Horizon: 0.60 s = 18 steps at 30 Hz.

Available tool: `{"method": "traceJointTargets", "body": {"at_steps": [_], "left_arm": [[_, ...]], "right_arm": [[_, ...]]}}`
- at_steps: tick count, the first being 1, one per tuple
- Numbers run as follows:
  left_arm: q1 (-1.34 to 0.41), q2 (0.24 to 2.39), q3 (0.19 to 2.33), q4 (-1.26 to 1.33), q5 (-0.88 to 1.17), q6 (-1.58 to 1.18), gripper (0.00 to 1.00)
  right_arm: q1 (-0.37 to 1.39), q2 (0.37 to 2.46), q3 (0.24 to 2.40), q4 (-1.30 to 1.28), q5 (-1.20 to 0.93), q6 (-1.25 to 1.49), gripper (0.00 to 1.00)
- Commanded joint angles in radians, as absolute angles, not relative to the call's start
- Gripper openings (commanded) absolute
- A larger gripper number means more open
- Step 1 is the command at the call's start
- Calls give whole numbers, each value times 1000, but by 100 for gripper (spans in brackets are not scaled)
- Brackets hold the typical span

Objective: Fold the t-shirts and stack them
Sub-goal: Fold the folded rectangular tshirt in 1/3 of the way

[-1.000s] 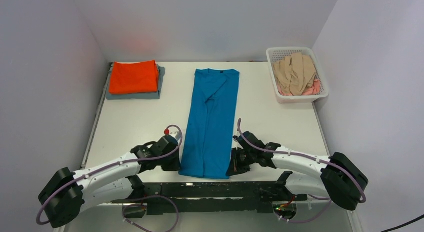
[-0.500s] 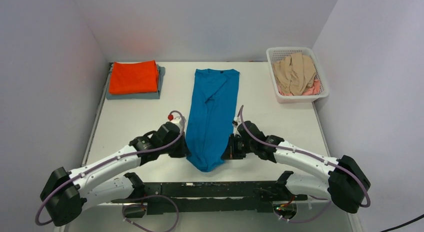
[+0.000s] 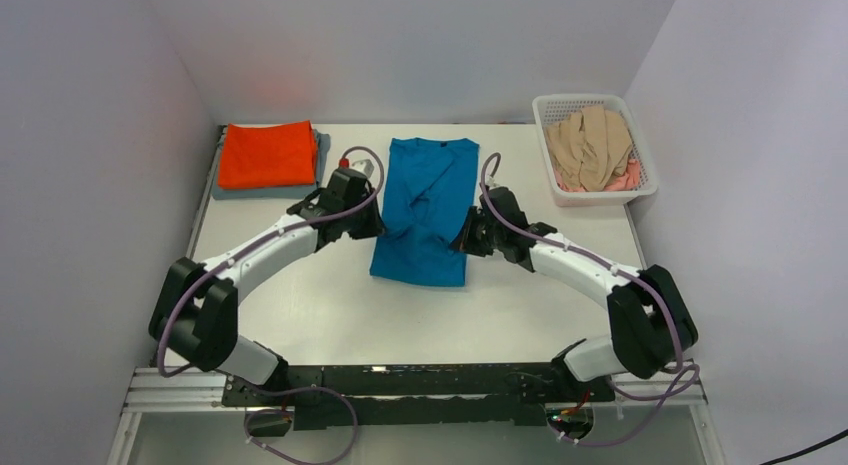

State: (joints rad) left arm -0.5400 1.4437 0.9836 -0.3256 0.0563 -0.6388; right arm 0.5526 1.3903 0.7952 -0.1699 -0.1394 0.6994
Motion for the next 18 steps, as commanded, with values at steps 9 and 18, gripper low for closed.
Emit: {"method": "traceJointTargets", "body": {"at_steps": [9,18], "left_arm": [[-448,1689,1271,-306,101,-528,0],[-415,1827,1361,-305,149,-494,0]], "right_arm": [[434,1574,971,-86,-82,618,0],[398,1682,1039,-62,-68,602,0]]}}
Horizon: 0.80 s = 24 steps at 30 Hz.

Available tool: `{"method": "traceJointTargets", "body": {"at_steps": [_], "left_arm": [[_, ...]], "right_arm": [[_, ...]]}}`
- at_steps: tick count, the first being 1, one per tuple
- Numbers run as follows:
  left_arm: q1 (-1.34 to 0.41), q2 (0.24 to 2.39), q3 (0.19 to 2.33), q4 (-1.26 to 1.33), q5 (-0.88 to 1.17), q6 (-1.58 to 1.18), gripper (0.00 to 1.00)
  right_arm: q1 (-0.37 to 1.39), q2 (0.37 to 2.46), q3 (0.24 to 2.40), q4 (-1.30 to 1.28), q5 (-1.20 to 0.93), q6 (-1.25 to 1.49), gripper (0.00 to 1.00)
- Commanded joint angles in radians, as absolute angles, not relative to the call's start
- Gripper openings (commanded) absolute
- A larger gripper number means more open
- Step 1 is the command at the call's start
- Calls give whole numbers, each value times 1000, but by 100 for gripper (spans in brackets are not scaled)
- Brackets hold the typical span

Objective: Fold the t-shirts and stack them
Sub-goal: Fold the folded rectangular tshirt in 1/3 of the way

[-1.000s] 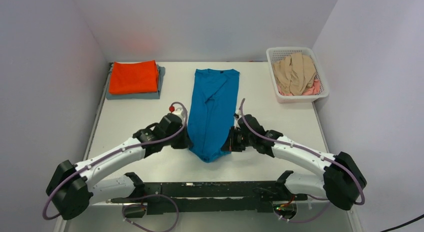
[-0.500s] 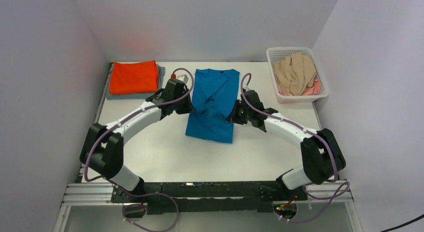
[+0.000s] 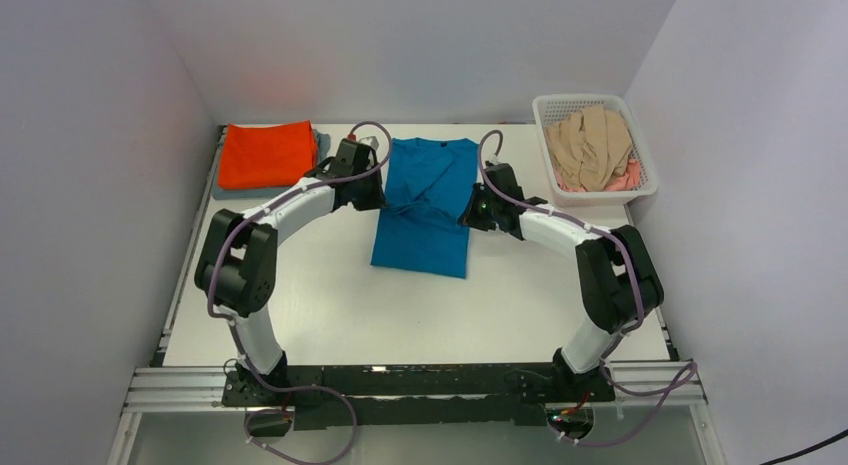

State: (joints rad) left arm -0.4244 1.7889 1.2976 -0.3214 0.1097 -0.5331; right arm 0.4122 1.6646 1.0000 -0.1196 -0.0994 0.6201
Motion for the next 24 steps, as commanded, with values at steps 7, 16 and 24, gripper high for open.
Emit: {"method": "traceJointTargets", "body": {"at_steps": [7,16,24], "left_arm": [[-401,1895,1409,-314,133,-492,3],[-369,1893,1474,-370,153,-448,83],[-370,1667,1222,-309,186,-494,99]], "right_arm": [[384,1760,1071,-35,-34,614,0],[384,1760,1092,13,72,641,67],[390,1599,978,-23,9,634,100]]}}
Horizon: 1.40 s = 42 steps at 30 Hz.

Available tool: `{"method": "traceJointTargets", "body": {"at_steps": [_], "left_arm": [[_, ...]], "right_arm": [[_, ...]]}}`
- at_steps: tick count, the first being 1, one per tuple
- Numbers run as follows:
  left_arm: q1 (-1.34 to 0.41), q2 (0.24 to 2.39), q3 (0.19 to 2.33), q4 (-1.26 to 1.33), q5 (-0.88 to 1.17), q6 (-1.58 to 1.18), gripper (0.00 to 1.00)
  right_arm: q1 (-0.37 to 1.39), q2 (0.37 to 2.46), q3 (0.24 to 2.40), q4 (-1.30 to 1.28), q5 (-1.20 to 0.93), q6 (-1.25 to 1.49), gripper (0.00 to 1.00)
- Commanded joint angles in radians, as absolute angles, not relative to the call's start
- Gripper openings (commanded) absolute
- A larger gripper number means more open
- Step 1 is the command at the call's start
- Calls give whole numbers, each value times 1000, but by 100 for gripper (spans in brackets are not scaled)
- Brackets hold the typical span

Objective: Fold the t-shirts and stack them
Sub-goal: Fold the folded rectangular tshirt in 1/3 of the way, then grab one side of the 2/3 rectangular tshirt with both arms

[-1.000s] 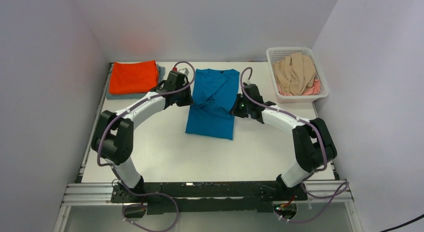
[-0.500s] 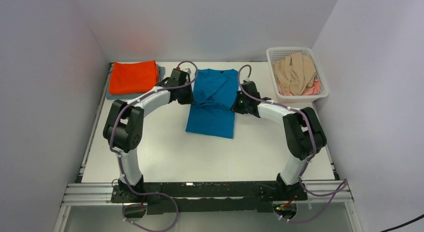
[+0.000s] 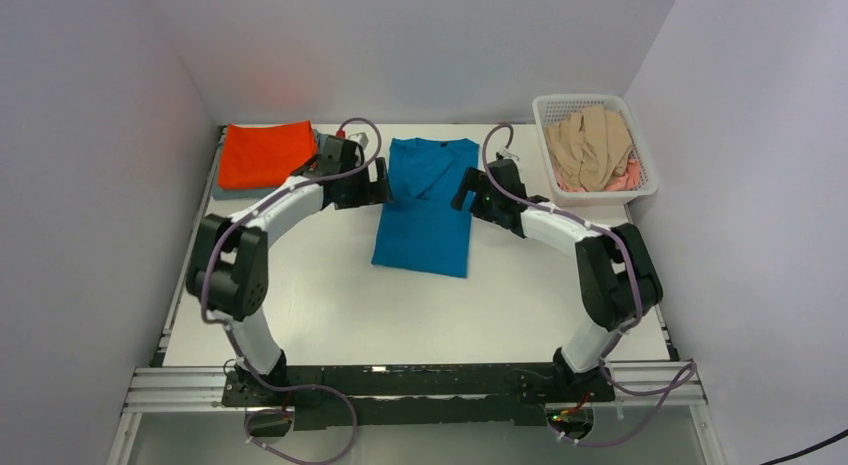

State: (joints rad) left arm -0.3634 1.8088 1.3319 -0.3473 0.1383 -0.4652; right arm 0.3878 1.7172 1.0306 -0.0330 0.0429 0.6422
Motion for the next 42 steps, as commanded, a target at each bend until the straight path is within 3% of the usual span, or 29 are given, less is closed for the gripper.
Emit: {"method": "traceJointTargets", "body": {"at_steps": [1,11,17,27,30,32,42], "left_arm": [[-369,1639,1168,-293,206,-507,99],[-408,1453,768,-123,266,-637,99],[-408,1563,789,-99,238,-661,83],[-408,1674,809,-79,254,-673,40],[-409,1697,819,-92,265,-666,20],[-409,1698,817,-106,254,-669,0],[-410,1679,787,-97,244,-663,0]], "right_arm": [[391,1575,935,-18,-31,636,100],[436,1382,648,-7,-223,733,100],[452,1389,603,25,-169,785,100],[482,1439,605,35,-121,825,96],[494,1451,620,8,-113,821,93],[503,1460,626,3,-110,822,89],[542,1526,649,-57,-55,818,66]]}}
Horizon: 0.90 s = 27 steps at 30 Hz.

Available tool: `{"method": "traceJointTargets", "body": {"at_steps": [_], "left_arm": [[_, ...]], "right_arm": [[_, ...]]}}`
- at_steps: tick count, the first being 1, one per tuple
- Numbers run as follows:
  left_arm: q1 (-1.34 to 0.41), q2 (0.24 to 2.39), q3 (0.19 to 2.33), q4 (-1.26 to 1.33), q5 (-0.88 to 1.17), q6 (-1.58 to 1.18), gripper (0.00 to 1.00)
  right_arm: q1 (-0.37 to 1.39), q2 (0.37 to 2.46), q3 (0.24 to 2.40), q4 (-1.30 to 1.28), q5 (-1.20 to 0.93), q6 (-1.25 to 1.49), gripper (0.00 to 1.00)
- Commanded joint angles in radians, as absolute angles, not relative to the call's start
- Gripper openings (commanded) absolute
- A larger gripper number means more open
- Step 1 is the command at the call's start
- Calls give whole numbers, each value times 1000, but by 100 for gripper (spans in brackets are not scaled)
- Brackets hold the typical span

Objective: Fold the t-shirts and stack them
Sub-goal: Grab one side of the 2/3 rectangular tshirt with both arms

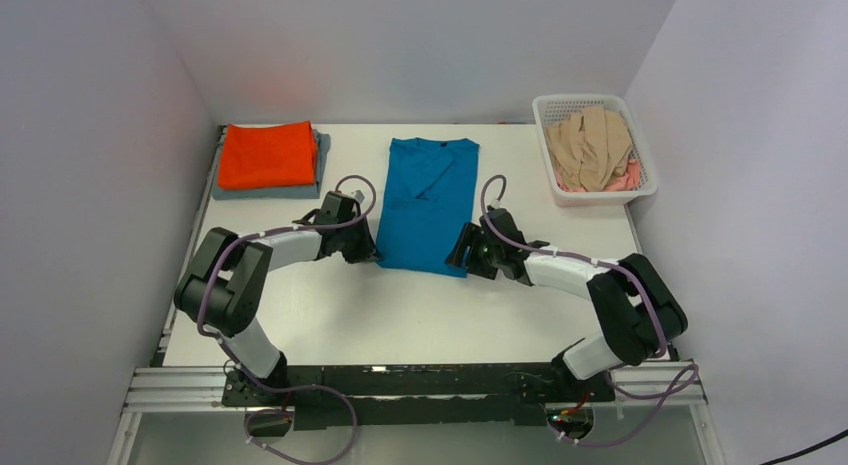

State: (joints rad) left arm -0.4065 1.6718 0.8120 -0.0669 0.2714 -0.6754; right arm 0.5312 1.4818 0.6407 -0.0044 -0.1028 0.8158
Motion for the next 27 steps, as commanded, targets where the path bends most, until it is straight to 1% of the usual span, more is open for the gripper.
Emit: {"method": "traceJointTargets", "body": {"at_steps": [1,3,7,11,12,16,19,27], "left_arm": [[-410,1678,787,-97,244,-664,0],[-410,1681,788,-97,242,-664,0],[-410,1688,792,-95,248,-666,0],[-410,1689,793,-106,241,-666,0],[-410,1683,790,-108,236,-666,0],[-410,1662,766,-114,226,-670,0],[-409,1644,736,-112,224,-674,0],[-411,1630,686,-97,207,-685,0]], "right_arm": [[541,1535,650,-52,-57,818,63],[546,1551,658,-52,-64,815,57],[559,1566,666,-63,-72,808,56],[565,1576,672,-92,-74,804,43],[568,1571,669,-101,-76,802,42],[581,1543,653,-157,-56,797,42],[590,1520,628,-174,-63,794,45],[628,1481,597,-207,-63,799,46]]}}
